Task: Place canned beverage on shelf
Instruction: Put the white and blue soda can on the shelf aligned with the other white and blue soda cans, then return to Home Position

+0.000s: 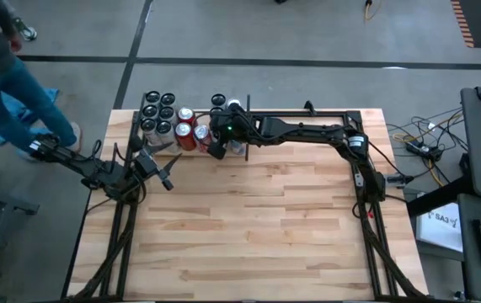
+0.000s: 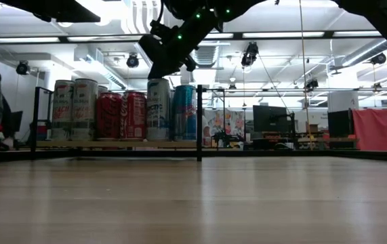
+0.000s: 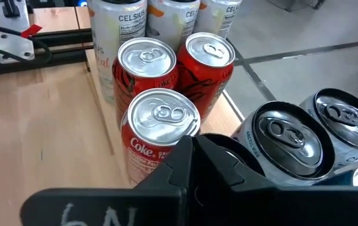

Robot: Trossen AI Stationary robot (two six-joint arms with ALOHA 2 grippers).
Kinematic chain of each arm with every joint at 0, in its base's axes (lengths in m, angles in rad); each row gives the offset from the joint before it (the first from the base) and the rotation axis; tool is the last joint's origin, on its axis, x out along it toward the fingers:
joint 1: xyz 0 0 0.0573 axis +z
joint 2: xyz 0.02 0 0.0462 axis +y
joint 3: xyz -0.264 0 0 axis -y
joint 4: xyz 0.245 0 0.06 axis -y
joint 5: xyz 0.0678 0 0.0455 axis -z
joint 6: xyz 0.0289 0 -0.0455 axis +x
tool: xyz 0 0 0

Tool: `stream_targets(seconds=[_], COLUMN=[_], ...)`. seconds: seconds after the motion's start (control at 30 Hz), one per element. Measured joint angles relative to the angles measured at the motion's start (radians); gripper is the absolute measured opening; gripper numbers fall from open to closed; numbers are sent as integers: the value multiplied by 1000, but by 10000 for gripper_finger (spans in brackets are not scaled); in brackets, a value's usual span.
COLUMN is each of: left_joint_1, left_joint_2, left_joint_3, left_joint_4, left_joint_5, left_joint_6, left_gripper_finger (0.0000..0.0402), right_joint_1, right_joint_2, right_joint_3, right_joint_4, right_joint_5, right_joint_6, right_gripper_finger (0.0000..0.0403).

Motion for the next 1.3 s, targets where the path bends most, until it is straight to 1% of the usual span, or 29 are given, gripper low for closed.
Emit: stream_targets(seconds=[0.37,0.53,0.6,0.7,0.77,0.8,0.9,0.93,0.97,1.03,1.1,1.13,1.2,1.27,1.3], left_joint_1=[0,0,-2,-20,-32,-36,-38,-39,-39,-39,-41,-41,-41,-41,-41], left_joint_2=[0,1,-1,-14,-43,-59,-114,-126,-138,-158,-171,-176,-189,-203,-212], left_joint_3=[0,0,0,0,0,0,0,0,0,-8,-22,-32,-63,-103,-123], left_joint_4=[0,-3,-26,-113,-198,-238,-343,-356,-359,-363,-379,-384,-387,-360,-335], left_joint_5=[0,0,0,19,98,170,481,564,627,718,782,796,796,789,788], left_joint_6=[0,5,5,-23,-66,-92,-184,-219,-256,-332,-389,-407,-427,-442,-447], left_gripper_finger=[175,175,175,171,163,158,137,129,121,100,77,64,38,13,7], right_joint_1=[5,28,45,83,105,115,129,133,135,139,142,142,144,146,148], right_joint_2=[-3,-36,-56,-94,-128,-148,-227,-261,-297,-371,-447,-485,-560,-637,-676], right_joint_3=[18,26,19,-5,-38,-68,-191,-243,-303,-426,-544,-602,-706,-805,-851], right_joint_4=[-16,-11,-11,-28,-33,-32,19,49,79,158,213,245,300,353,380], right_joint_5=[0,0,1,0,-10,-23,-52,-51,-51,-53,-73,-90,-124,-132,-132], right_joint_6=[-17,-38,-60,-106,-122,-128,-133,-129,-121,-109,-98,-92,-87,-75,-63], right_gripper_finger=[13,13,13,13,13,13,13,13,13,13,13,13,13,13,13])
